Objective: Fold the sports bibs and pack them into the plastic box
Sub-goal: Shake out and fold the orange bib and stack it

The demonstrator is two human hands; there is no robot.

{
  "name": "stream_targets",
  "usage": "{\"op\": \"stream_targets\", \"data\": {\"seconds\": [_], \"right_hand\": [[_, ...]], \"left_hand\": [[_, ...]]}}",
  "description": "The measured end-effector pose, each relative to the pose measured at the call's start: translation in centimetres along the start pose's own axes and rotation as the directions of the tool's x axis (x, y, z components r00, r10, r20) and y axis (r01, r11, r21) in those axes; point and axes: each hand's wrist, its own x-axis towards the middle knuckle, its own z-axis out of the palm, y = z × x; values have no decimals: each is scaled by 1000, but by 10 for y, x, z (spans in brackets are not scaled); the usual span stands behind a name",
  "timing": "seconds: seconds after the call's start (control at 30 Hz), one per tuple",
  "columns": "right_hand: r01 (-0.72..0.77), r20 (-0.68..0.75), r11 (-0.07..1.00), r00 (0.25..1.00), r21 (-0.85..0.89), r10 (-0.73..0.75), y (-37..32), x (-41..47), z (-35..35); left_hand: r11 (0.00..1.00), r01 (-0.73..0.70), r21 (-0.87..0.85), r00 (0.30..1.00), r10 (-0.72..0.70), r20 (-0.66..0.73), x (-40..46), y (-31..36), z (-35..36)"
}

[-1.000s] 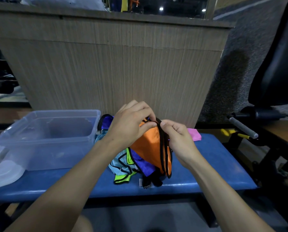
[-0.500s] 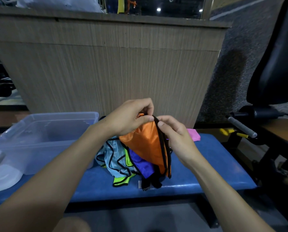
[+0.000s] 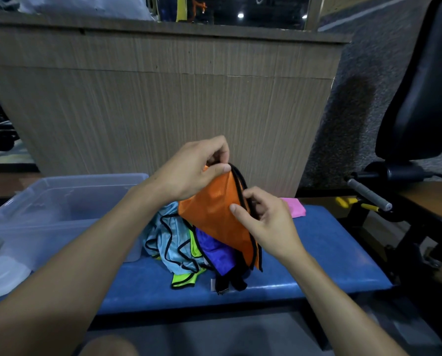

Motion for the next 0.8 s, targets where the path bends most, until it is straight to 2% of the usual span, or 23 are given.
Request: {"op": "stream_targets", "data": {"seconds": [0.1,0.23,0.43,0.57,0.7,0.8], "right_hand": [[-28,-18,1000,999,14,29,11,-13,1],[-101,-35,995,994,-25,100,28,-33,2],[-119,-20,992,993,-51,118,38,-42,-7],[-119,-37,985,993,-128,116,44,-36,-11],[-147,-48,974,989,-173,141,53,-26,-23],[-172,-128,984,978,-37,166,51,3,-51]], "left_hand": [[995,102,25,974,-95,-204,3,-8,-8],[974,224,-20,889,-213,-406,13,-22,-26],[952,304,-49,788,-280,-548,34,-27,-58],[956,290,-37,779,-258,-571,37,-28,-65],[967,242,-77,741,-235,-629,38,-34,-82],[969,214,-127,729,-245,-639,34,-39,-102]]}}
